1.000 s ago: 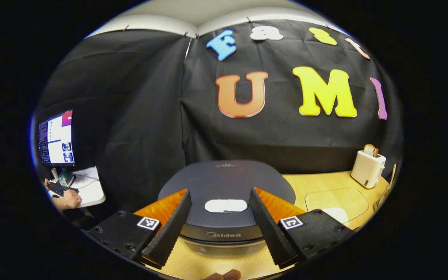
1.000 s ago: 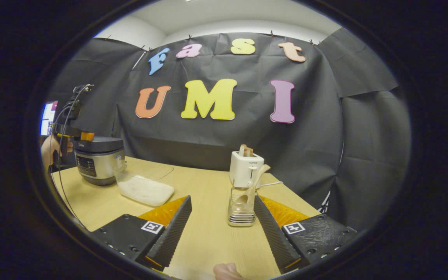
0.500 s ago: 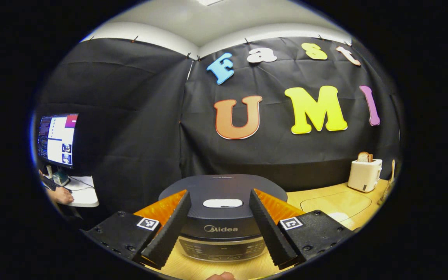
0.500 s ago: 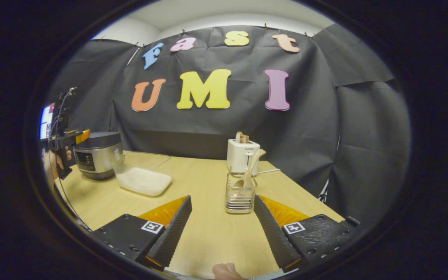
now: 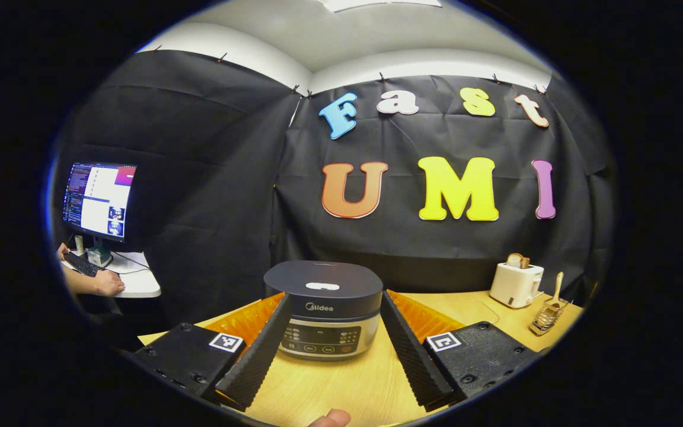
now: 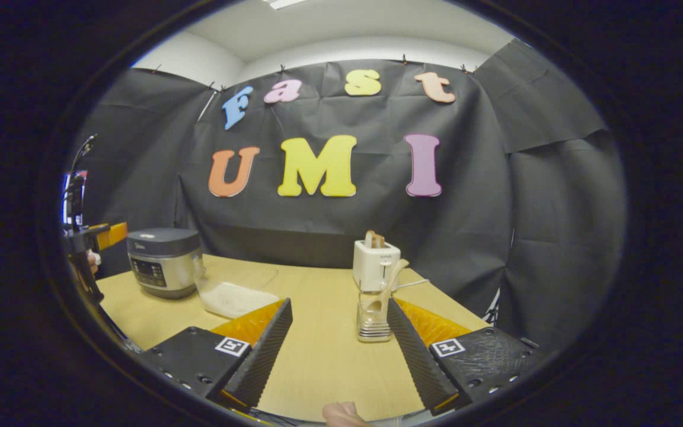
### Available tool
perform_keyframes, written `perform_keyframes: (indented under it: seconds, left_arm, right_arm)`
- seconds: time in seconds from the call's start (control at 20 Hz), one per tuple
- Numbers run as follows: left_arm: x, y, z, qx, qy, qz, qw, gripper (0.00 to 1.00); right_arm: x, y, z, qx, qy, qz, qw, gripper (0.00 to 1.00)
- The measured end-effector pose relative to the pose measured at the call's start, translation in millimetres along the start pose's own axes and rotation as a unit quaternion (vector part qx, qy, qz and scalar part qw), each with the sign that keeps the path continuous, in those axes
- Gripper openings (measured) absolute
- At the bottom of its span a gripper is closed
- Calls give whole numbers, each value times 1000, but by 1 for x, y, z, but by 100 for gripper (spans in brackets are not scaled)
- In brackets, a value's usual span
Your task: Close the left gripper, press the button to open the rice cooker; take a wooden spoon from the chopstick holder with the right hand, scoop a spoonful of rice and pour it into the rice cooker, then put the wooden spoon back into the chopstick holder.
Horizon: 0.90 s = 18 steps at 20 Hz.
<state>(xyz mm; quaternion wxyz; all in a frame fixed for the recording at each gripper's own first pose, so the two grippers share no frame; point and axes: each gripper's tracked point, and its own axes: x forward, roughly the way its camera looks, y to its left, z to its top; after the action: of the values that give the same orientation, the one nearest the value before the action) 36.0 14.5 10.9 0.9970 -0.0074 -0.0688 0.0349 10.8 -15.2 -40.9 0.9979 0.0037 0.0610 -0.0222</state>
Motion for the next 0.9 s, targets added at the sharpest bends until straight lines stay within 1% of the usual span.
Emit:
perform_keyframes:
  seconds: [0.1, 0.15, 0.2, 0.25, 0.3, 0.4, 0.5, 0.55, 0.6, 0.65, 0.7, 0.8, 0.9]
  left_arm:
    - [-19, -15, 4, 9, 8, -25, 1000, 96]
    - [-28, -18, 0, 16, 20, -31, 999, 96]
    - [-37, -22, -4, 13, 31, -38, 999, 96]
    - [-45, -31, -7, 7, 36, -54, 998, 96]
    - [-52, -40, -9, -1, 37, -69, 997, 96]
    - [-58, -57, -18, -13, 54, -95, 994, 96]
    - [-59, -73, -24, -3, 59, -118, 991, 96]
    - [-59, -76, -26, 9, 61, -122, 991, 96]
    - [-59, -76, -30, 20, 64, -120, 991, 96]
    - [-58, -74, -34, 32, 65, -114, 991, 100]
    - [-58, -73, -34, 43, 63, -108, 991, 96]
    - [-59, -74, -33, 56, 57, -101, 992, 96]
    - [-60, -79, -31, 56, 52, -104, 992, 96]
  right_arm:
    - [-11, 11, 17, 4, -12, 5, 1000, 94]
    - [-17, 19, 27, 3, -22, 13, 1000, 94]
    - [-22, 29, 36, -1, -33, 26, 999, 95]
    - [-26, 37, 44, -2, -47, 36, 998, 98]
    - [-28, 43, 48, 2, -53, 41, 998, 95]
    - [-24, 52, 37, 11, -45, 52, 998, 95]
    - [-14, 58, 20, 20, -26, 58, 998, 97]
    - [-9, 61, 11, 18, -12, 62, 998, 95]
    - [-4, 63, 5, 18, -5, 63, 998, 96]
    - [-1, 63, 2, 19, 0, 61, 998, 98]
    - [1, 67, 0, 18, 1, 67, 998, 95]
    - [0, 77, 2, 14, -6, 80, 997, 94]
    - [-4, 76, 6, 3, -19, 74, 997, 94]
